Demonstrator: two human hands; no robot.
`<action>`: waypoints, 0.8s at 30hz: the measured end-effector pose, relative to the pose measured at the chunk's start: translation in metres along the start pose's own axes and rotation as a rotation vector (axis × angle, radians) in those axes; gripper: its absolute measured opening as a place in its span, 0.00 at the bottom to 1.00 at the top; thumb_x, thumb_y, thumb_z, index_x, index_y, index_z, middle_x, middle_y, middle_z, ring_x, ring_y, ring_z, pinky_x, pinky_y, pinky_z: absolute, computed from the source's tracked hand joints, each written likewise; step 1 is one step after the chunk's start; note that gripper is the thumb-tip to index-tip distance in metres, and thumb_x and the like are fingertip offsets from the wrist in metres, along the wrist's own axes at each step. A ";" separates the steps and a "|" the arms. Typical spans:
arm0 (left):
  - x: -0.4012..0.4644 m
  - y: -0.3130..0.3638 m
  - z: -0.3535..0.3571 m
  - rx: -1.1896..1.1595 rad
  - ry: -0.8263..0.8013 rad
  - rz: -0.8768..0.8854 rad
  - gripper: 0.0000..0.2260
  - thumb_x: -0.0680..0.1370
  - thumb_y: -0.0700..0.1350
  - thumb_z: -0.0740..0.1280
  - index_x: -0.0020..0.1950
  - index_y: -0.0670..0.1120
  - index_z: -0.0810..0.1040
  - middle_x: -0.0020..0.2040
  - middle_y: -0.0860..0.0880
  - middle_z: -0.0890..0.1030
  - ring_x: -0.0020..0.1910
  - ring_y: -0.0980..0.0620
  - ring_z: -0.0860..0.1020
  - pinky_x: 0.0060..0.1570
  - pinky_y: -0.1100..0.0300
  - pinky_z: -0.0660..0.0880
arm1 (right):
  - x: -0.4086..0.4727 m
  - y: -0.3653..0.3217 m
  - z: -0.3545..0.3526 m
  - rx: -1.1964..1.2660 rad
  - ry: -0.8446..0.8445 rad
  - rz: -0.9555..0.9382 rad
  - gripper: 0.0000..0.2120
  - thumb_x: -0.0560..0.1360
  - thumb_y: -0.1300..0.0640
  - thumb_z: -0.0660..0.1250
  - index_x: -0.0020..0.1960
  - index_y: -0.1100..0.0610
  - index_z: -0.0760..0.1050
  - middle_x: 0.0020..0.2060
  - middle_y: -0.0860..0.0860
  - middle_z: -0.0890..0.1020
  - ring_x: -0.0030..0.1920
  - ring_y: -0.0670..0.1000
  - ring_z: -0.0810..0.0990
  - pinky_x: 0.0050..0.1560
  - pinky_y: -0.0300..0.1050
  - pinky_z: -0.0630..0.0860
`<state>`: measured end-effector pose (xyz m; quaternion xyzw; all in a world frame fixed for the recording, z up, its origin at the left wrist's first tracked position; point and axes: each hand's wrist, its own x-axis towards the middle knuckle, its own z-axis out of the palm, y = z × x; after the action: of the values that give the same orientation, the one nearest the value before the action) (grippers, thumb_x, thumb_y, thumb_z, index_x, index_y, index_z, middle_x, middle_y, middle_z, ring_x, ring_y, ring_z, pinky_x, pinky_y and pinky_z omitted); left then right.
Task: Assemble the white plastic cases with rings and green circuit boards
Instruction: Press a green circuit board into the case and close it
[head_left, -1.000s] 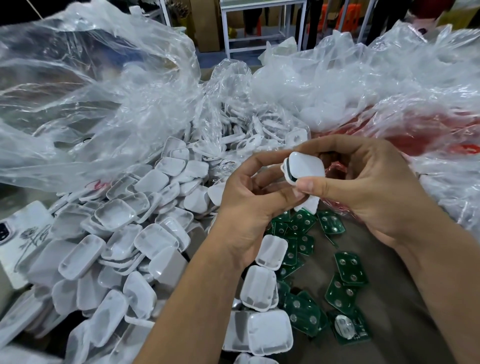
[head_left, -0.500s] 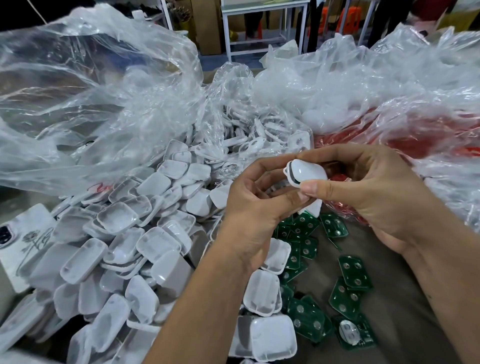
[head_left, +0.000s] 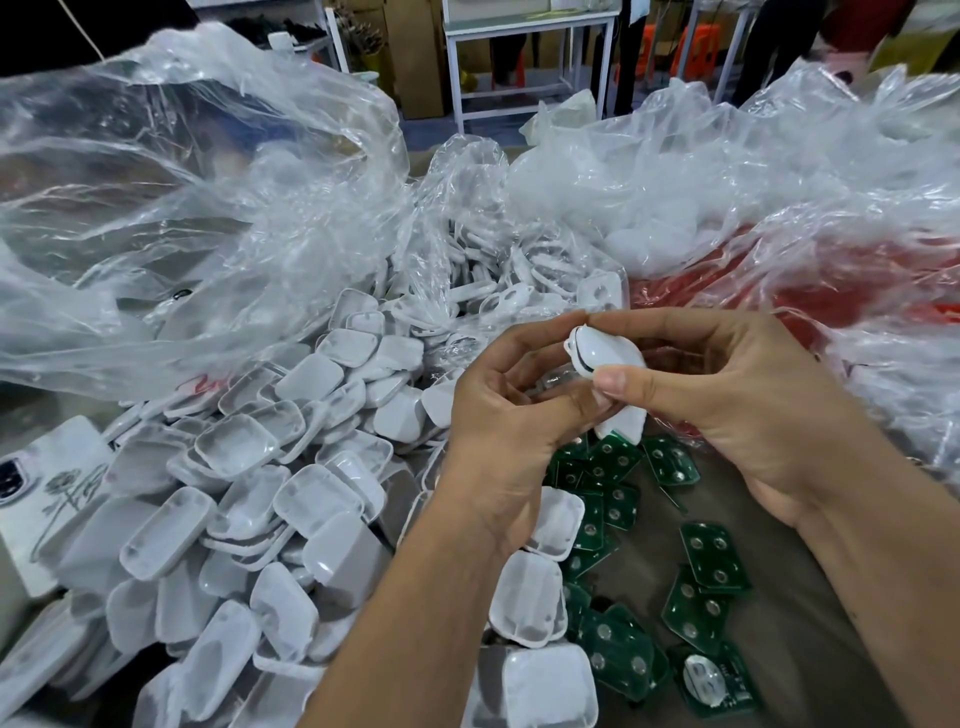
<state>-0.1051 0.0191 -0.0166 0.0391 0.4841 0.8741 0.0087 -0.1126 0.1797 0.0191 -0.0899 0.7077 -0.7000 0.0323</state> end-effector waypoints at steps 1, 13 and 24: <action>0.000 0.000 0.000 0.004 0.000 0.006 0.22 0.64 0.34 0.77 0.57 0.44 0.84 0.52 0.42 0.86 0.51 0.41 0.85 0.51 0.51 0.84 | 0.000 0.000 0.001 0.002 0.008 0.003 0.26 0.57 0.51 0.82 0.56 0.49 0.88 0.48 0.51 0.89 0.50 0.50 0.89 0.49 0.37 0.82; -0.001 0.003 0.001 -0.172 0.006 -0.048 0.19 0.72 0.30 0.62 0.59 0.36 0.83 0.59 0.35 0.83 0.54 0.40 0.84 0.49 0.51 0.84 | -0.002 0.002 0.007 -0.272 0.139 -0.176 0.22 0.62 0.56 0.84 0.56 0.46 0.87 0.45 0.48 0.89 0.44 0.52 0.87 0.47 0.46 0.85; -0.001 -0.001 -0.001 0.266 0.215 0.103 0.07 0.76 0.36 0.76 0.51 0.46 0.88 0.42 0.40 0.86 0.40 0.44 0.86 0.45 0.46 0.85 | -0.001 0.010 0.008 -0.444 0.101 -0.208 0.22 0.65 0.61 0.85 0.53 0.43 0.86 0.44 0.51 0.86 0.30 0.58 0.82 0.32 0.38 0.77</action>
<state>-0.1042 0.0183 -0.0179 -0.0289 0.5908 0.8009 -0.0931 -0.1109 0.1716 0.0092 -0.1322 0.8319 -0.5304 -0.0959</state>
